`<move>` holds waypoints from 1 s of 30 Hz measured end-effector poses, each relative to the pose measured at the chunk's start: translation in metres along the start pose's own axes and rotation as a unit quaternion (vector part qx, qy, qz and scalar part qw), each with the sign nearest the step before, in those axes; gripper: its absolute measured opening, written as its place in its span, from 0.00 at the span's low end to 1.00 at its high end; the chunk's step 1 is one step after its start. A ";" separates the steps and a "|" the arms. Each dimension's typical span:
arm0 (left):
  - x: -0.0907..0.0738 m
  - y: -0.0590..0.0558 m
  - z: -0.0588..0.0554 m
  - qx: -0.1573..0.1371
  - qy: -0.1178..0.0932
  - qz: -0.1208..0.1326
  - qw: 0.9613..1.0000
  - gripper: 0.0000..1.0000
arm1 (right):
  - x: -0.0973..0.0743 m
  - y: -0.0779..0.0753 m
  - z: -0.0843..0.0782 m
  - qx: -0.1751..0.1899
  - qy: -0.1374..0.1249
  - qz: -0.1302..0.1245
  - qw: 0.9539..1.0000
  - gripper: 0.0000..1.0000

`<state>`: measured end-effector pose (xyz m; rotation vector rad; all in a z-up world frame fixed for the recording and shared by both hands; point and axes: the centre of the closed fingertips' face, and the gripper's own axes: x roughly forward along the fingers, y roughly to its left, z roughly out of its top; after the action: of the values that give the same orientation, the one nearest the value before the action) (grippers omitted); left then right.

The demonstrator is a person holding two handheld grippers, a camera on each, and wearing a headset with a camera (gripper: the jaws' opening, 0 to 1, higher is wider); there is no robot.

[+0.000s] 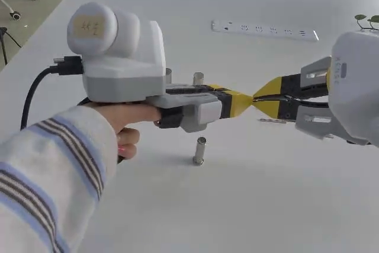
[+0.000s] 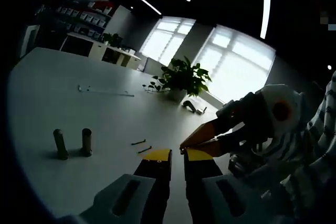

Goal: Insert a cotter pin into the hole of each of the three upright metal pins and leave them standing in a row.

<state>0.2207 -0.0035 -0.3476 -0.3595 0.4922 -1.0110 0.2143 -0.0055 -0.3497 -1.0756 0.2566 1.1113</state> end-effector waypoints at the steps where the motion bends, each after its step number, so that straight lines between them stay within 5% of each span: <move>1: 0.000 0.000 0.000 -0.002 0.000 -0.001 1.000 0.05 | 0.000 0.000 0.000 -0.004 0.001 -0.002 1.000 0.00; 25: -0.004 -0.008 -0.005 -0.039 0.022 -0.023 0.999 0.00 | -0.003 0.007 0.005 -0.020 0.005 -0.002 1.000 0.00; 30: -0.003 -0.013 -0.009 -0.015 0.032 -0.018 0.999 0.00 | -0.004 0.010 0.003 -0.012 0.005 0.000 1.000 0.00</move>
<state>0.2058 -0.0076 -0.3477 -0.3641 0.5611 -1.0531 0.2033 -0.0052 -0.3512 -1.1032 0.2519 1.1108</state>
